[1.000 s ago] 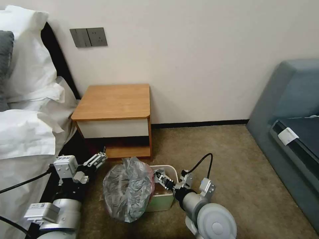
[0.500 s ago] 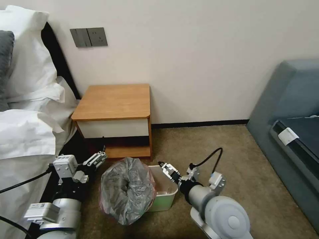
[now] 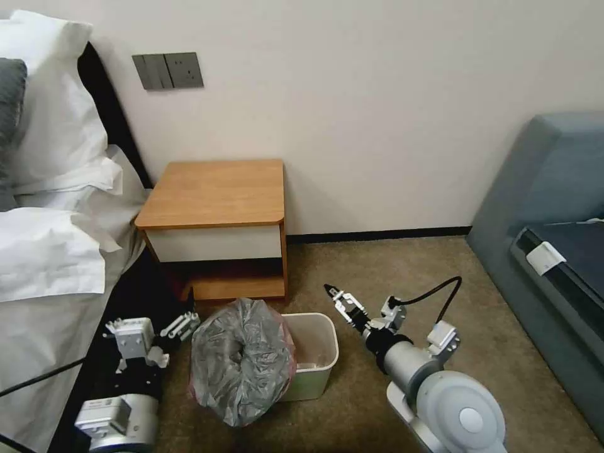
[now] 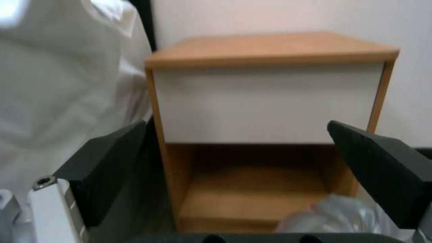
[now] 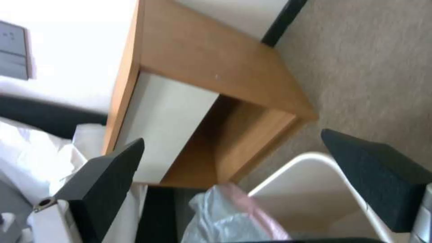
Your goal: Pick up the garbage bag from the table and place it over the trash can.
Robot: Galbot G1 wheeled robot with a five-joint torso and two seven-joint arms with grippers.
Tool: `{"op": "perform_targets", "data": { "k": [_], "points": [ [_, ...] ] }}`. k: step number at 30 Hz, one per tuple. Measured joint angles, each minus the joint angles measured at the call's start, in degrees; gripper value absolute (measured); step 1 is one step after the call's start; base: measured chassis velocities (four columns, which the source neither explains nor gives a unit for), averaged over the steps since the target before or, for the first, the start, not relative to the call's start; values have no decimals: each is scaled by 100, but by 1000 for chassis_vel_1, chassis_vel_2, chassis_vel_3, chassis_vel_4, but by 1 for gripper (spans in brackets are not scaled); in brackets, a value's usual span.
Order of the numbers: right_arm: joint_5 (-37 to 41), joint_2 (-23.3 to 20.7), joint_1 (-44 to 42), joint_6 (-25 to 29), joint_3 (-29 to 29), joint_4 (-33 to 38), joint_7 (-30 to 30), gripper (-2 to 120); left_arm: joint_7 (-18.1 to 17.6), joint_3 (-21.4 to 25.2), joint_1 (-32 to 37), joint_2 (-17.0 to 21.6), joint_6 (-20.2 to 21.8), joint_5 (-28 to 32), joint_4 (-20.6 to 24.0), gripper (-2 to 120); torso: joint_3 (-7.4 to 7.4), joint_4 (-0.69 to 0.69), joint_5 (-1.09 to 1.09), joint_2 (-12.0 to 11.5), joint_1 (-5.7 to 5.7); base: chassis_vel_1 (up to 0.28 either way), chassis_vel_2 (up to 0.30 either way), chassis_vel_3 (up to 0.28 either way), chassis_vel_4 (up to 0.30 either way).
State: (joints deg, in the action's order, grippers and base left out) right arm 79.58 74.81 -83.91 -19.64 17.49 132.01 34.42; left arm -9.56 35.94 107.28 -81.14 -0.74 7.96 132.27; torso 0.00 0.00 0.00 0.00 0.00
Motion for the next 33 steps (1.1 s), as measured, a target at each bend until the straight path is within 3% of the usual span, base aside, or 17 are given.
{"op": "perform_targets", "data": {
  "k": [8, 23, 30, 33],
  "points": [
    [-338, -140, -77, -5, 253, -170, -383, 100, 103, -127, -146, 108, 236, 123, -264, 100, 0, 0, 0, 0, 0, 0, 0, 0, 0],
    [-370, -102, -123, 2, 317, -271, -399, 100, 259, -295, -153, 253, 586, 281, -222, 100, 0, 0, 0, 0, 0, 0, 0, 0, 0],
    [-381, -114, -217, 17, 410, -272, -388, 100, -29, -776, -217, 336, 975, 310, -189, 82, 0, 0, 0, 0, 0, 0, 0, 0, 0],
    [-381, -124, -248, 25, 438, -264, -375, 100, -206, -859, -263, 358, 1173, 366, -194, 82, 0, 0, 0, 0, 0, 0, 0, 0, 0]
  ]
}}
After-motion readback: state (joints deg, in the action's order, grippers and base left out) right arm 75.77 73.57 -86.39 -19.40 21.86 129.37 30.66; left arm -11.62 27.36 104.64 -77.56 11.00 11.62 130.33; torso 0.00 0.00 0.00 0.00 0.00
